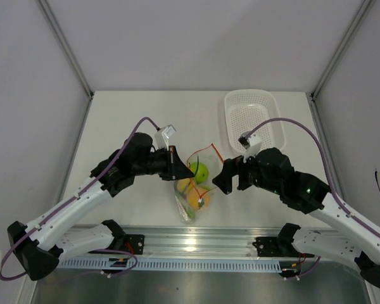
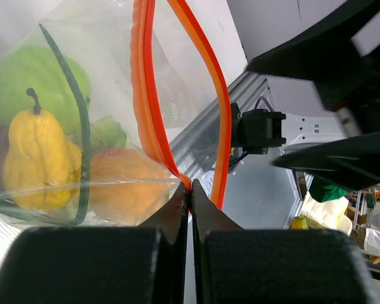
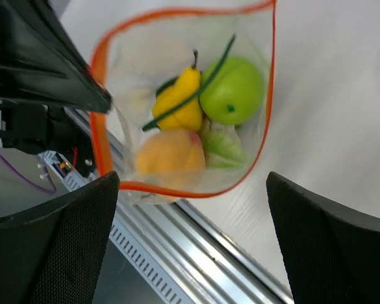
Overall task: Place the food in the zip-top bag and seal the zipper
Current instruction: Adjust the zipper food storage bag at the center of the board.
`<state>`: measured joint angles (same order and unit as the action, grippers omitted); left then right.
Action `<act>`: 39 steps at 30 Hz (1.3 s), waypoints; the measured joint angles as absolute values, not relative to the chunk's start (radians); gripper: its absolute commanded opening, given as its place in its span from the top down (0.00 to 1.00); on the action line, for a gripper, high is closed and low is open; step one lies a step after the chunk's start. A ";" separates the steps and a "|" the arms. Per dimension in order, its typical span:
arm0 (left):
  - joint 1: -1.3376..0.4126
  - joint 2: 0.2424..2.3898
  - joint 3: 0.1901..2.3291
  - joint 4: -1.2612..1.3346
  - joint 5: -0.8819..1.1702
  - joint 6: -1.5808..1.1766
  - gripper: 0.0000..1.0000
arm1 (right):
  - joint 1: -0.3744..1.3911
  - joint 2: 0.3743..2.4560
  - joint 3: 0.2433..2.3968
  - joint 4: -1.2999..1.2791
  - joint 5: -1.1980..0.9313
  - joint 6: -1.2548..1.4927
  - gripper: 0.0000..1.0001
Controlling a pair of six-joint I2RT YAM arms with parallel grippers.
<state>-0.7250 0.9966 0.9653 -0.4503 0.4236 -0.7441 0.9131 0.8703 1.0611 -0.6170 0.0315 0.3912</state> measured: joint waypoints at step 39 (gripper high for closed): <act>-0.725 1.000 0.966 -0.490 0.427 -0.690 0.99 | 1.148 0.869 0.810 -0.469 0.284 0.528 0.10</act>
<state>-0.7250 1.0004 0.9657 -0.4896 0.4274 -0.6899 1.1484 0.8688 0.8104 -0.4690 0.2844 0.5282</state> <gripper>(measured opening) 0.004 0.935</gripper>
